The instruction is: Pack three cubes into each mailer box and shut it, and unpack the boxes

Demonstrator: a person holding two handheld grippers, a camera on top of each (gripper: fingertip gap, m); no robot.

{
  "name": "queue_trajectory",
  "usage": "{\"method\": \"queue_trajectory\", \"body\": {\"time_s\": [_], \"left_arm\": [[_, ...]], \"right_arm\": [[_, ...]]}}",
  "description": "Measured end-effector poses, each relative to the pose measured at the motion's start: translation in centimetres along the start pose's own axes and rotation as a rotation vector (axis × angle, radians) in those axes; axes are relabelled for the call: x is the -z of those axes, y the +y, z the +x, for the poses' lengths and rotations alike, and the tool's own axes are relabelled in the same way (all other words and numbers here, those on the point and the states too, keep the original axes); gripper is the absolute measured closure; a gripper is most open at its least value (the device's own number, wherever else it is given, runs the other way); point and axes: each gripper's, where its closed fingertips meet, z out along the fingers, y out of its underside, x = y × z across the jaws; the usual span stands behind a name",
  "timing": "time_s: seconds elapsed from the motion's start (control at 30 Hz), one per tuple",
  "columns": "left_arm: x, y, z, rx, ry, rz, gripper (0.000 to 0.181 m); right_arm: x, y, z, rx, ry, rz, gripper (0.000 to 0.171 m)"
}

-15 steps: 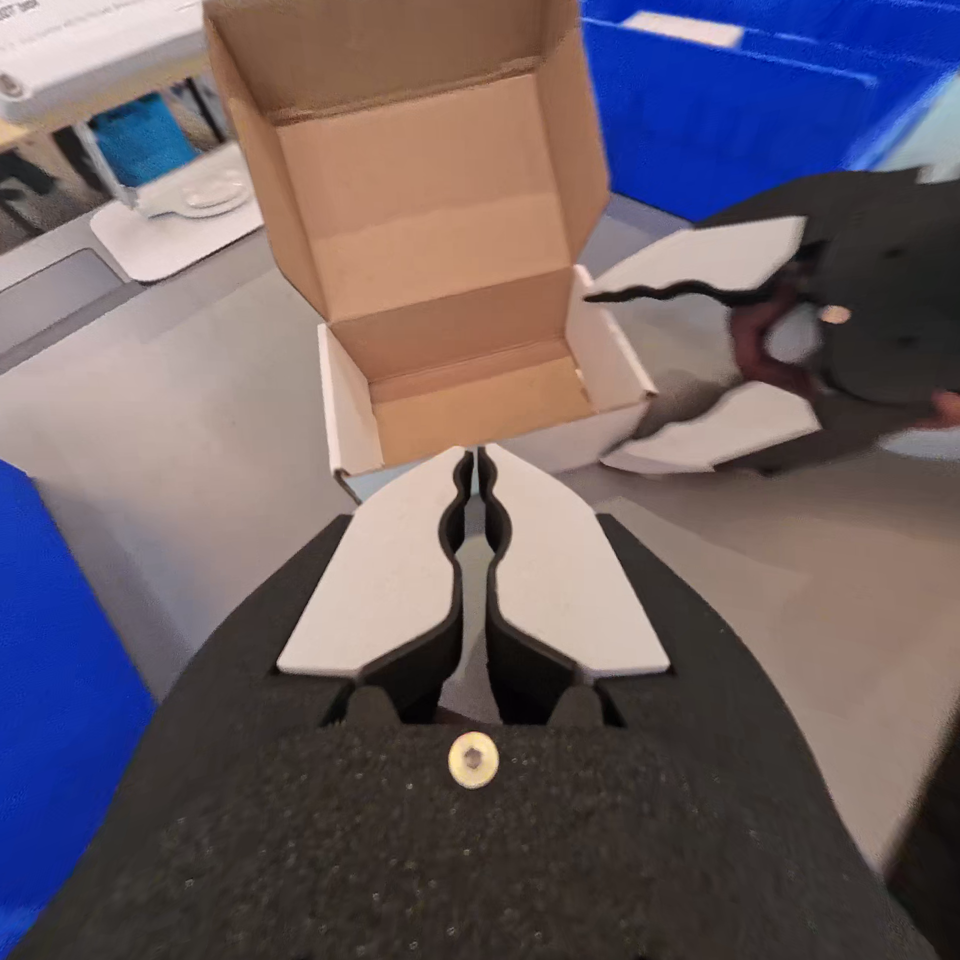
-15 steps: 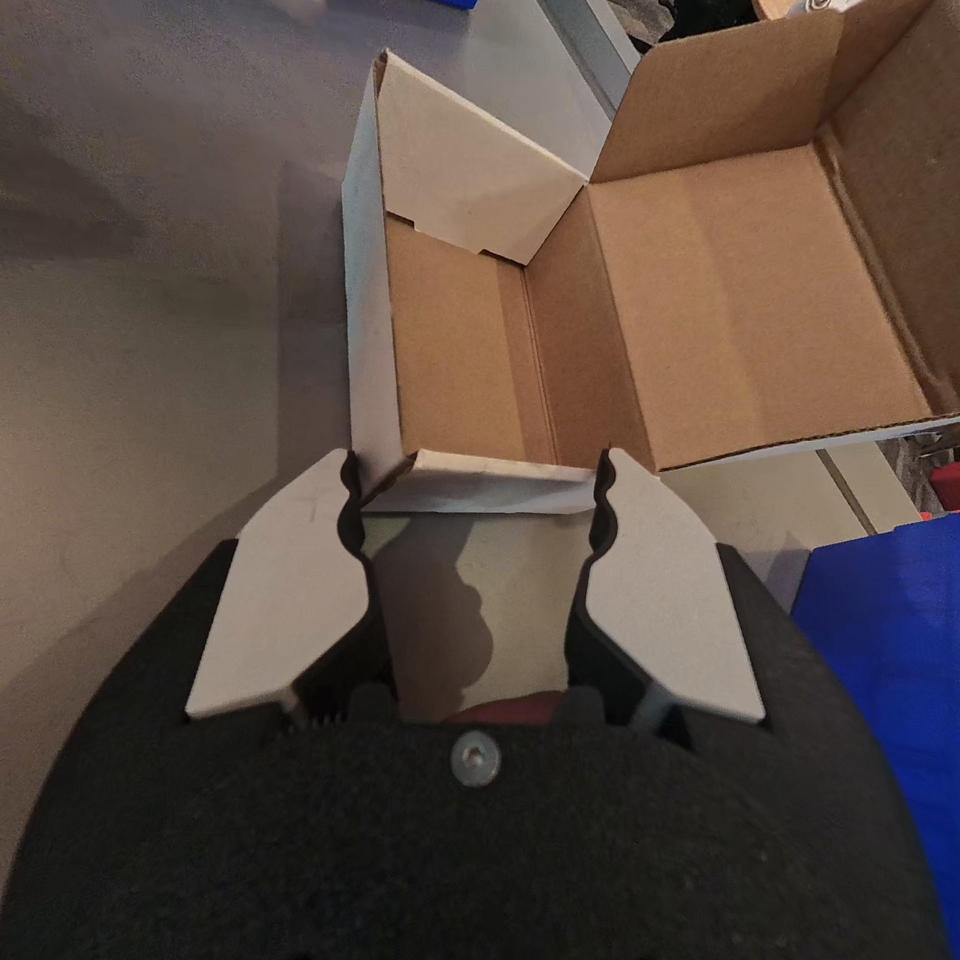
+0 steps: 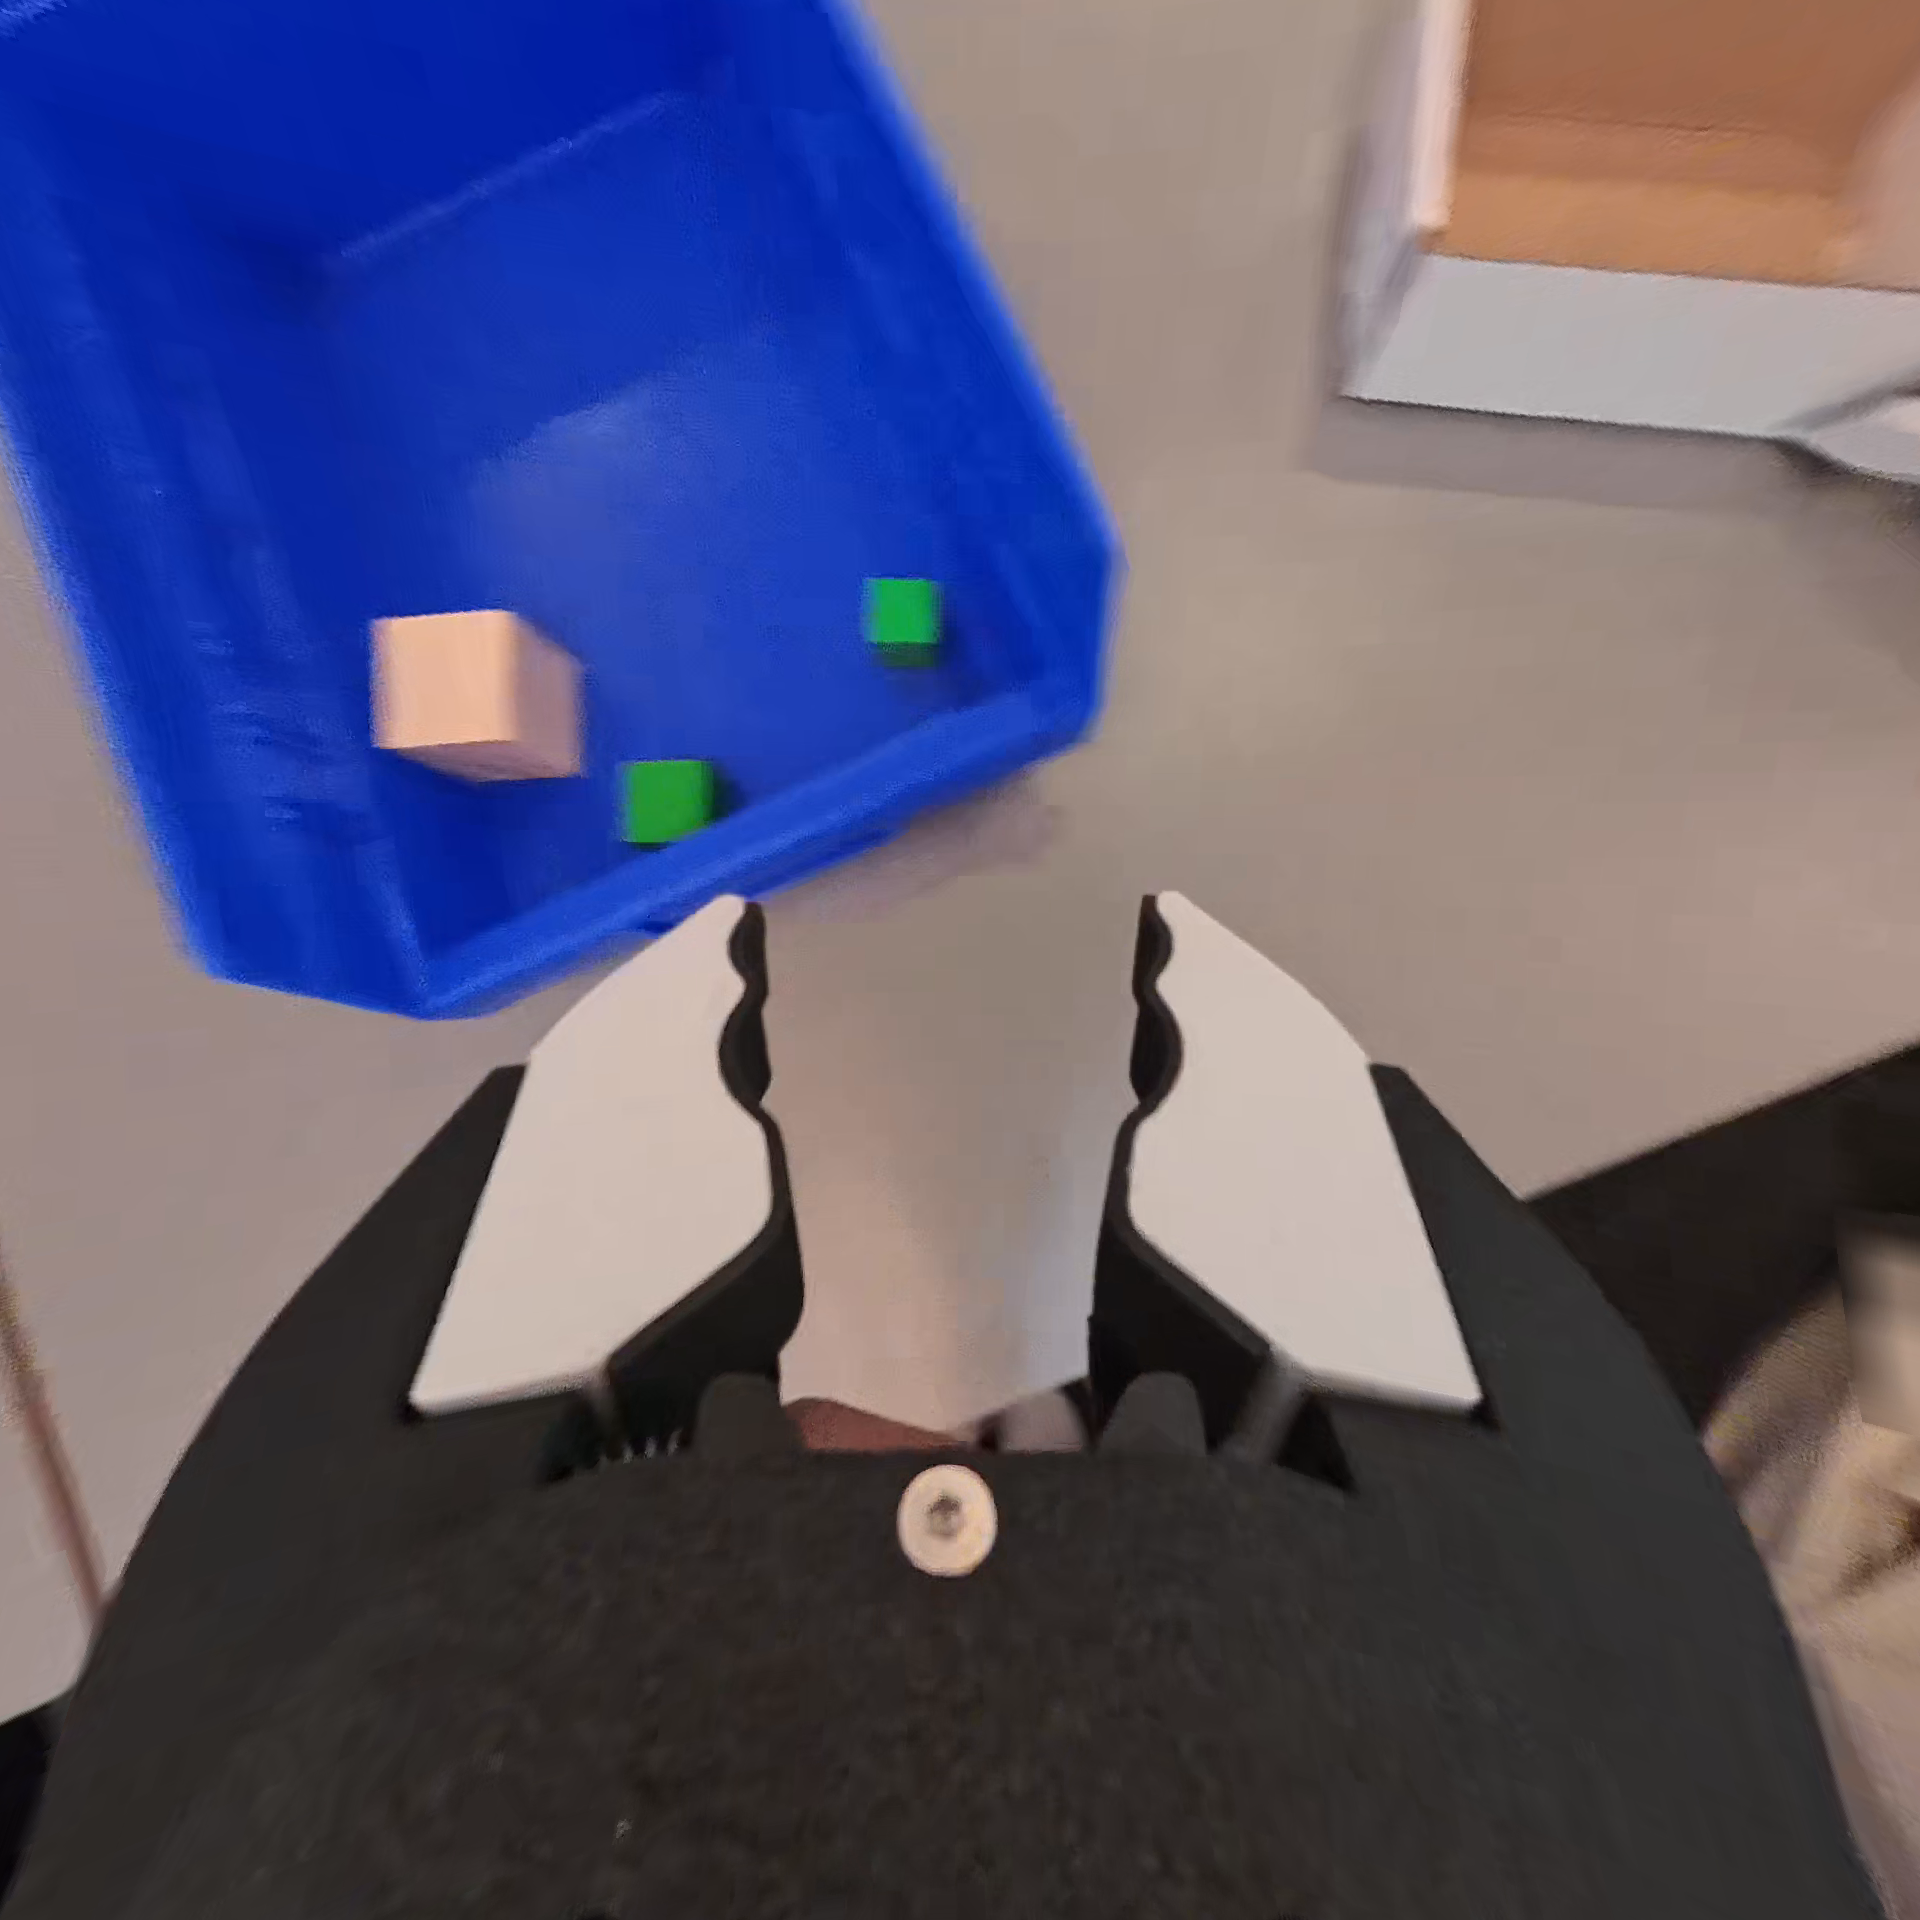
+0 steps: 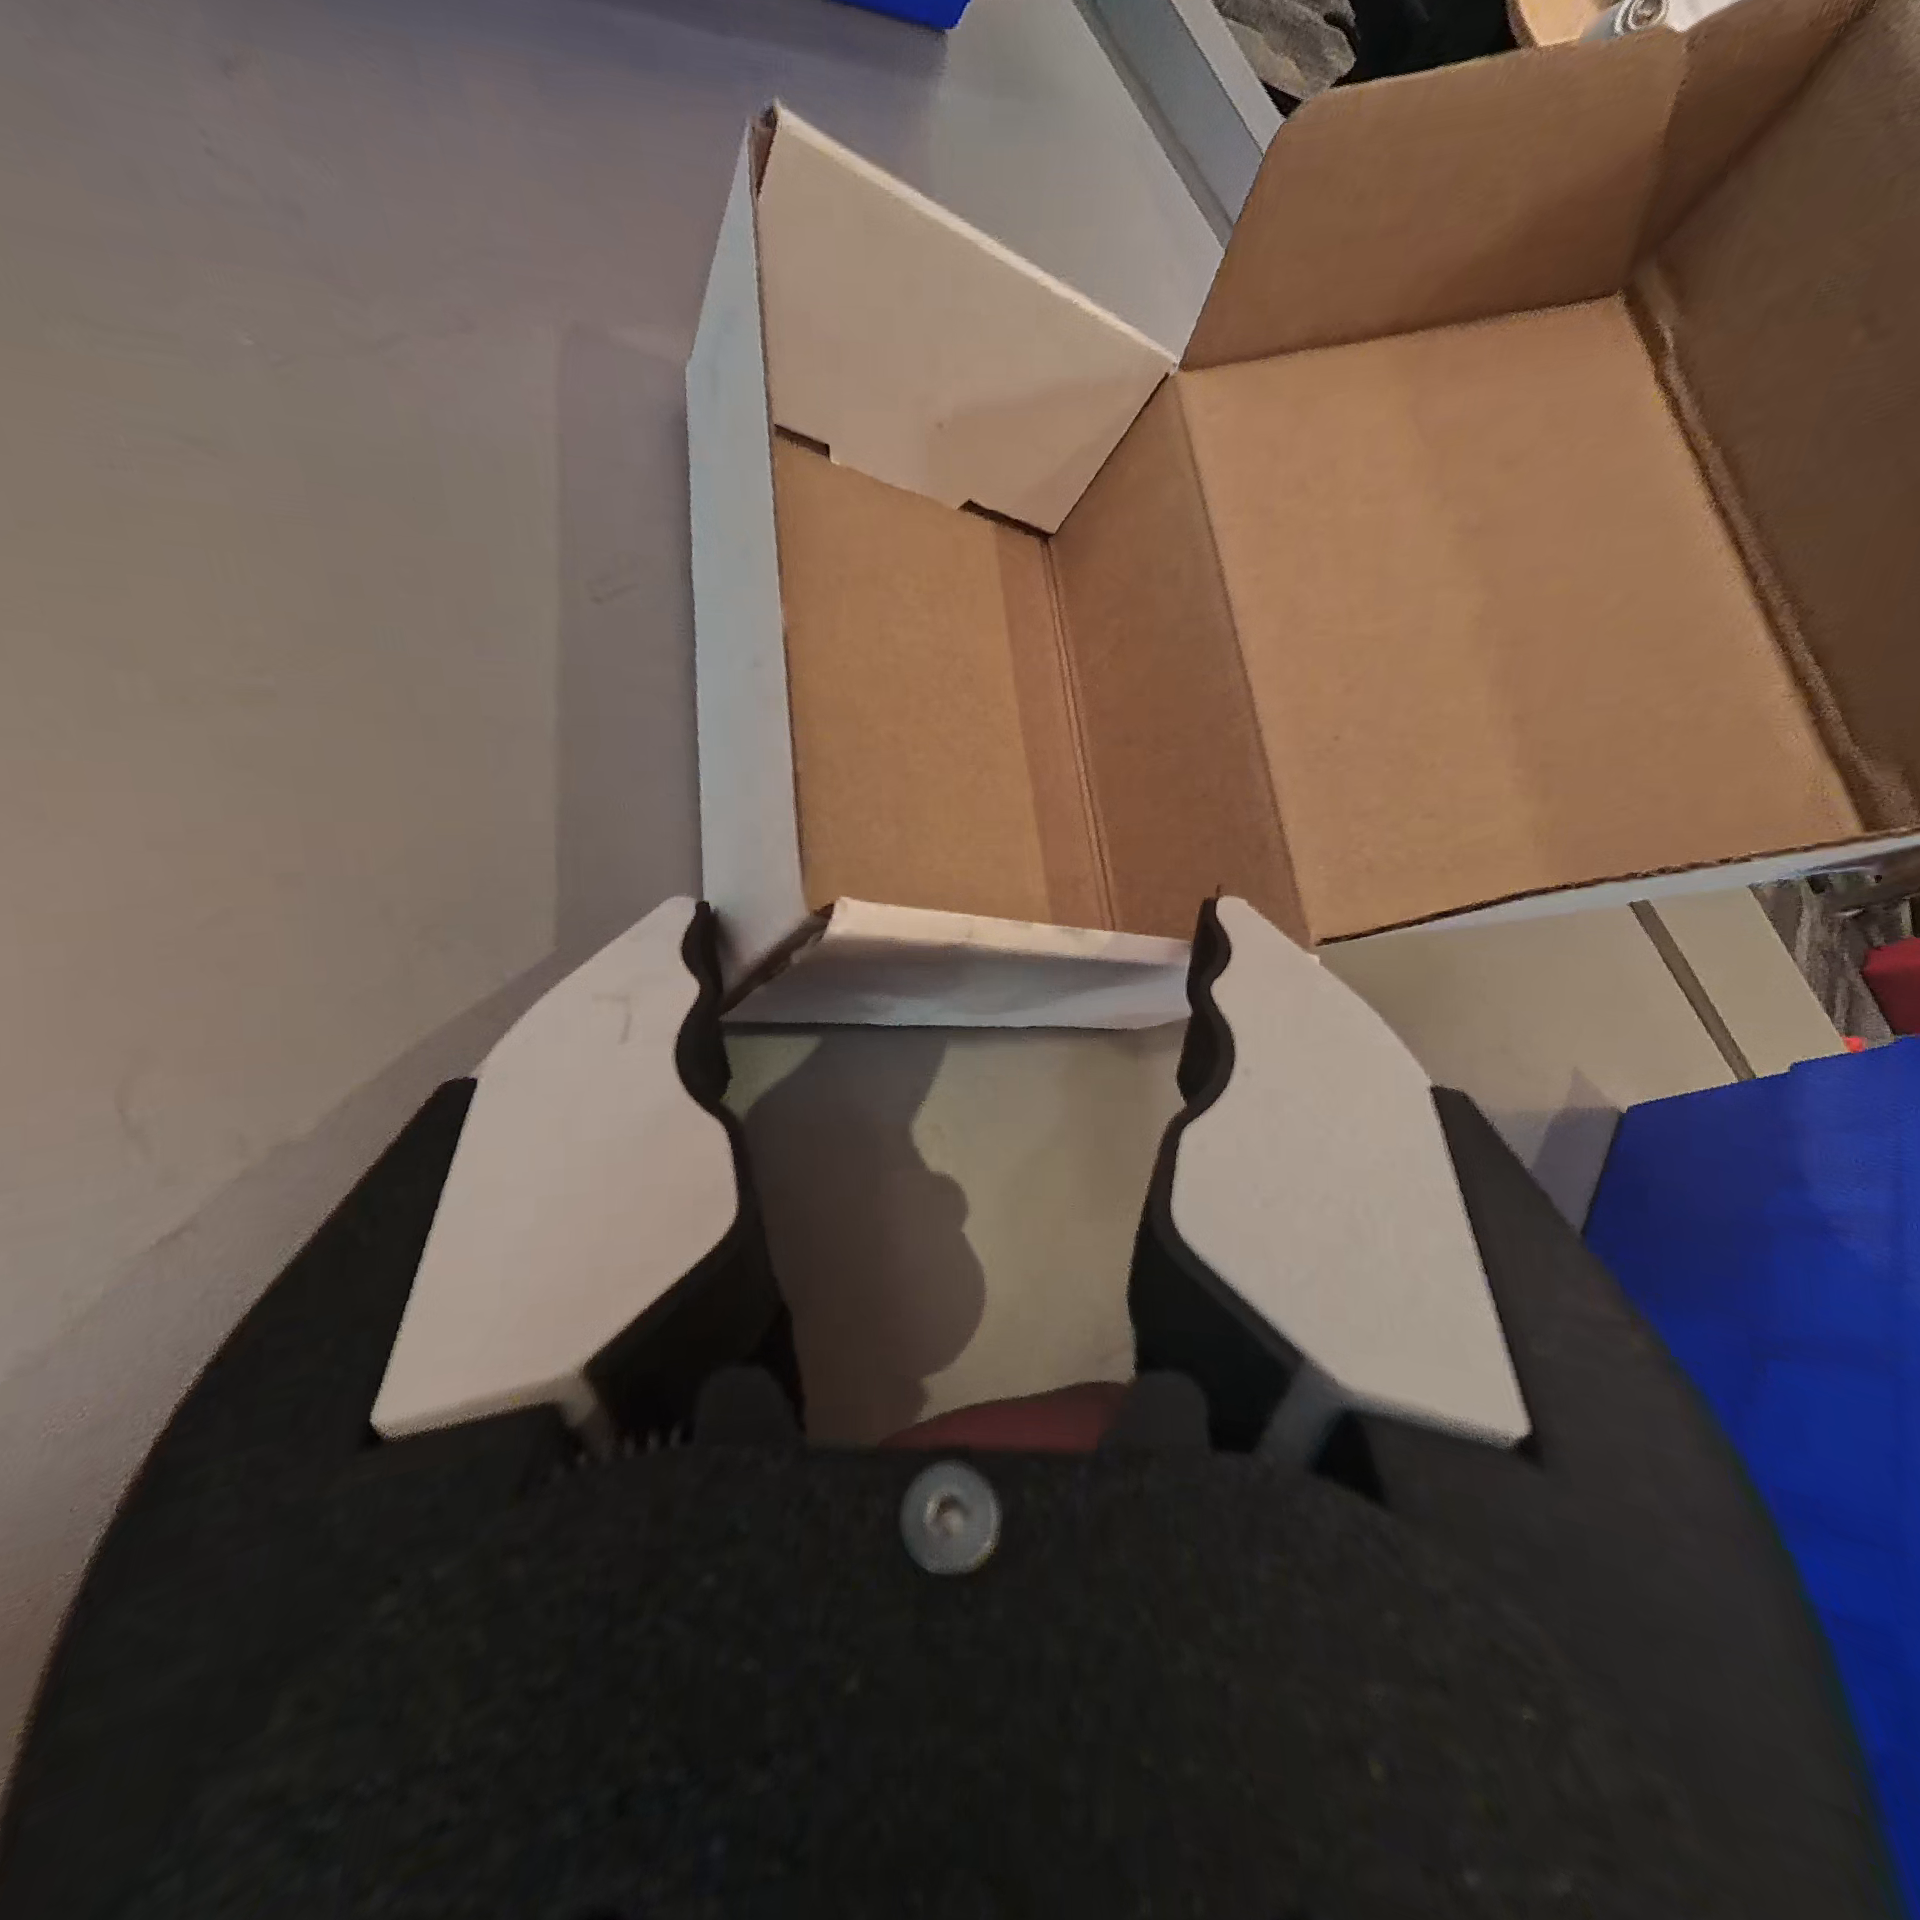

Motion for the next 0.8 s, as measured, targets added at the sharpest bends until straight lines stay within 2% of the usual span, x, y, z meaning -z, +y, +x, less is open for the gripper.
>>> {"method": "queue_trajectory", "body": {"time_s": [0.17,0.3,0.47,0.53,0.67,0.8], "left_arm": [[-4.3,-2.0,-7.0,0.028,-0.069,-0.207,0.117],[-8.4,-0.2,-8.4,0.053,-0.031,-0.472,0.123],[-10.9,1.8,-9.3,0.110,0.002,-0.637,0.123],[-11.2,2.4,-8.8,0.114,0.041,-0.670,0.126],[-11.6,2.8,-8.2,0.146,0.103,-0.694,0.155],[-11.0,2.2,-8.5,0.124,0.094,-0.676,0.155]], "right_arm": [[0.0,0.0,0.0,0.013,0.002,-0.009,0.085],[-0.1,0.0,-0.1,0.017,0.001,-0.016,0.086],[-0.1,-0.1,-0.1,0.018,0.002,-0.018,0.086],[-0.1,0.0,-0.1,0.020,0.002,-0.020,0.086],[-0.2,-0.1,-0.1,0.024,0.000,-0.025,0.086],[-0.2,0.0,-0.1,0.028,-0.001,-0.032,0.086]]}}
